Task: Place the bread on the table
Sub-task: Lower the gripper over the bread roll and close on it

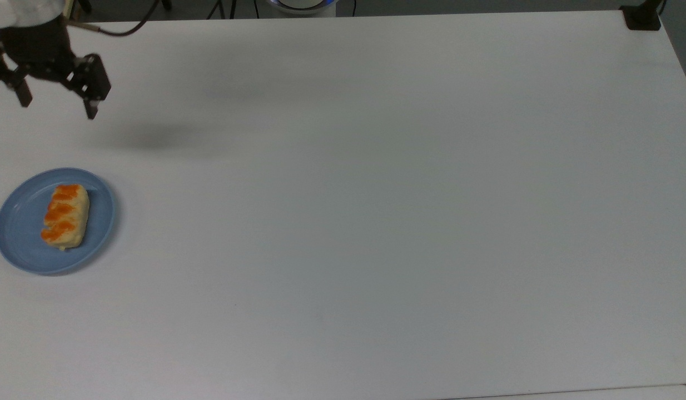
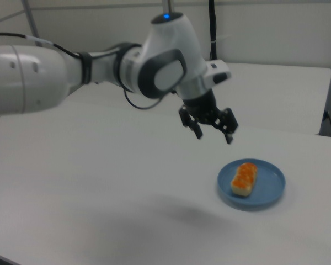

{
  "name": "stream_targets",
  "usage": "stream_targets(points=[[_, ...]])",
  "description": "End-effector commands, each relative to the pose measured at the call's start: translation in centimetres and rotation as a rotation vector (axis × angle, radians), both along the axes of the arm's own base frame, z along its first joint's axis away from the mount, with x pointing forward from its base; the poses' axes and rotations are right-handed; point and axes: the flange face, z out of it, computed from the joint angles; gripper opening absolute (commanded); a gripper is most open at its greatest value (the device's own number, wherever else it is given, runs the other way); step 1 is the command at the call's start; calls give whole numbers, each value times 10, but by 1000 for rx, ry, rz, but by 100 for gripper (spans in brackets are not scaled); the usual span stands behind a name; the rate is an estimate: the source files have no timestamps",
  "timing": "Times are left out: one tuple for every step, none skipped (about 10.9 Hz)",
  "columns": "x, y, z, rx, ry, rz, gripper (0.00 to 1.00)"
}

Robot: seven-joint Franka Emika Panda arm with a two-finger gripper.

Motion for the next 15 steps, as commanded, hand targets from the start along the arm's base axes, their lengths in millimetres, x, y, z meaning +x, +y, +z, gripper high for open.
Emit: stream_targets(points=[[14, -35, -50, -31, -44, 7, 100], [22, -41, -74, -41, -70, 8, 100], [28, -46, -95, -47, -81, 12, 100], [30, -53, -113, -48, -82, 7, 100], [31, -57, -126, -48, -83, 6, 100], [32, -60, -140, -50, -74, 9, 100], [34, -60, -157, -46, -72, 10, 100], [37, -60, -169, -50, -89, 9, 100], [39, -61, -180, -52, -102, 11, 97], [40, -62, -184, -52, -109, 8, 89], [40, -62, -189, -45, -107, 3, 79], [40, -62, -188, -41, -111, -2, 62], [40, -63, -184, -41, -116, -4, 50], [40, -63, -170, -46, -129, -7, 49], [34, -71, -151, -46, -137, -27, 49]])
